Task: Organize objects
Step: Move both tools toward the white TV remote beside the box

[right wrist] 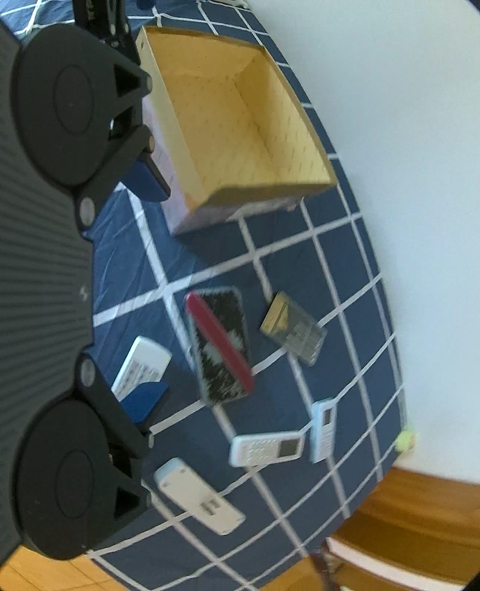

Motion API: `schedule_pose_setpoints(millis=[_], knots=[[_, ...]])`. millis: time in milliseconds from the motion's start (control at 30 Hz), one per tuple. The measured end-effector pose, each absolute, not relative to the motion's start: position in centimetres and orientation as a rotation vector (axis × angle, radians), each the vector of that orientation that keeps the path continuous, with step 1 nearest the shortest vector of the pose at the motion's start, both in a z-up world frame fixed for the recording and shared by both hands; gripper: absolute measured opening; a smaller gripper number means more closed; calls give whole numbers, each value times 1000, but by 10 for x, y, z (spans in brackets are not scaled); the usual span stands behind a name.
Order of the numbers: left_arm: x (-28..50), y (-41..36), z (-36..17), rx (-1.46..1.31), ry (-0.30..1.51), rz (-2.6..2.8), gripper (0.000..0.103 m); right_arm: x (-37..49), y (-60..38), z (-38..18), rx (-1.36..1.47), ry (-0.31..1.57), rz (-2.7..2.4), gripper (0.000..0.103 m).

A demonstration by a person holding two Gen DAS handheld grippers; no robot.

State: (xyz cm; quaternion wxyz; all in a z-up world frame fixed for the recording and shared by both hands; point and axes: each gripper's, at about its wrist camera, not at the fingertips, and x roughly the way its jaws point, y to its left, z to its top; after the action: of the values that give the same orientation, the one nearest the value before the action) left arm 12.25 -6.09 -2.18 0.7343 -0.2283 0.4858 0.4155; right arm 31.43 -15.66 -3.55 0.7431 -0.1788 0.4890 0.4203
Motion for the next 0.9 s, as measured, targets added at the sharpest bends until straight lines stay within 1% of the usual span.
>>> schedule_pose_setpoints(millis=[300, 533, 900], knots=[[208, -85, -51, -463, 1173, 790, 103, 376, -203, -62, -291, 1178, 771, 103], [270, -99, -84, -433, 1267, 676, 103, 413, -237, -97, -210, 1290, 656, 103], [327, -99, -134, -438, 1364, 539, 103, 445, -268, -149, -85, 1438, 533, 103]])
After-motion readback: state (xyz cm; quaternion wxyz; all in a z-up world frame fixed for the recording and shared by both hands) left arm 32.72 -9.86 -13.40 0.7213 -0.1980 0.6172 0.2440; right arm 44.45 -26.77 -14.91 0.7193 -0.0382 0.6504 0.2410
